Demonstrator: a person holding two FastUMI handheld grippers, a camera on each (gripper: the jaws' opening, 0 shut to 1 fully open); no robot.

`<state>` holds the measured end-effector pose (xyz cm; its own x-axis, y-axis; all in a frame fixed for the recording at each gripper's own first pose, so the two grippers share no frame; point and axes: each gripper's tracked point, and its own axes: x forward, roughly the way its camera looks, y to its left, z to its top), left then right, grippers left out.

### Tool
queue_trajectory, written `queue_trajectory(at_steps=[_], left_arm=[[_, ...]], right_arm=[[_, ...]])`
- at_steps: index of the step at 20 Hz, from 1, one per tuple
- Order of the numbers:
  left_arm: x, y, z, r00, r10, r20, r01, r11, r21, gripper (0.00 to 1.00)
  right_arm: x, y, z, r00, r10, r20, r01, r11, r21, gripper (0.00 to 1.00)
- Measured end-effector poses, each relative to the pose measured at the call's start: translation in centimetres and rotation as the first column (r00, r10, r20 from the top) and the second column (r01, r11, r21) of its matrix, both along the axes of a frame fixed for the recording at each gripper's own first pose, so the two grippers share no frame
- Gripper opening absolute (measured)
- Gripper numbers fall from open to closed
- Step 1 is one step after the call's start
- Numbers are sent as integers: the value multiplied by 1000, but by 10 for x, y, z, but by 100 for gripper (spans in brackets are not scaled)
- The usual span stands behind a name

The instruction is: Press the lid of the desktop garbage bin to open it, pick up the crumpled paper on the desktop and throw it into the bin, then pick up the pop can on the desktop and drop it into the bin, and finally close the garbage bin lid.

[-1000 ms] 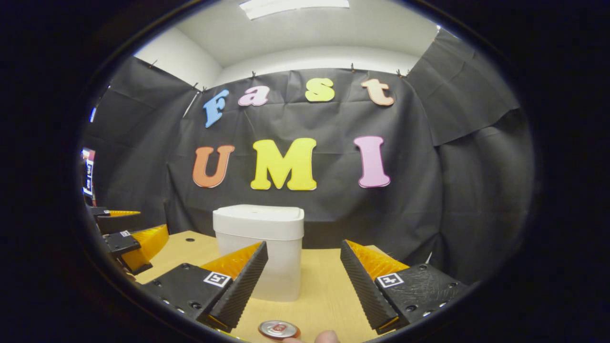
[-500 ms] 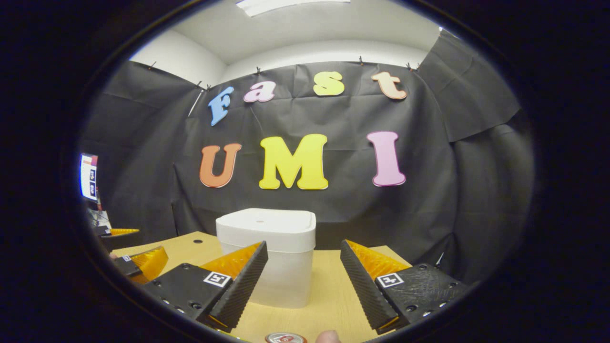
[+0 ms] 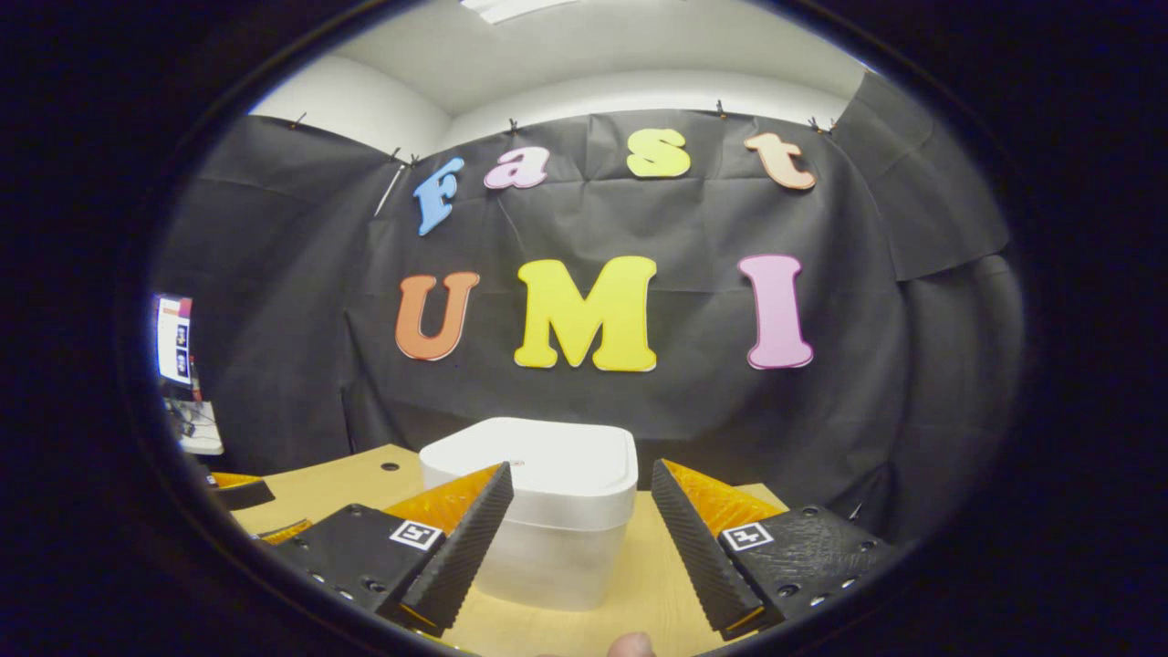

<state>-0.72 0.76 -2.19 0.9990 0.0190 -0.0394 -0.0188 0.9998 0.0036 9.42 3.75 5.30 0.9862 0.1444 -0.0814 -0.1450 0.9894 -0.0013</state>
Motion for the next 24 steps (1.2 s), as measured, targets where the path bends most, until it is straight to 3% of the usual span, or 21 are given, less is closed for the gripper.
queue_trajectory(at_steps=[1,6,8,9,13,14,16,24], left_arm=[[-2,1,0,1000,3,3,-3,1000,1,96],[-3,3,-1,1000,7,2,-7,1000,-3,96],[-2,4,-3,1000,5,-3,-5,1000,-3,96],[-3,4,-5,1000,3,-6,-3,1000,-3,96],[-3,2,-8,1000,-1,-9,1,1000,-6,96],[-4,0,-10,1000,-7,-16,7,1000,-8,96],[-4,-4,-14,1000,-16,-23,16,1000,-10,96],[-5,-9,-19,999,-42,-26,42,999,-10,96]], right_arm=[[5,0,2,1000,-1,1,1,1000,-5,98],[30,8,10,999,22,-33,-21,1000,18,93],[41,14,11,998,39,-55,-37,999,34,82],[44,16,8,997,45,-70,-43,998,41,67],[55,32,-5,987,90,-133,-85,995,48,33],[58,32,0,986,71,-150,-67,997,36,32],[67,34,-15,980,97,-176,-89,995,54,6],[74,38,-32,960,122,-251,-108,992,68,5]])
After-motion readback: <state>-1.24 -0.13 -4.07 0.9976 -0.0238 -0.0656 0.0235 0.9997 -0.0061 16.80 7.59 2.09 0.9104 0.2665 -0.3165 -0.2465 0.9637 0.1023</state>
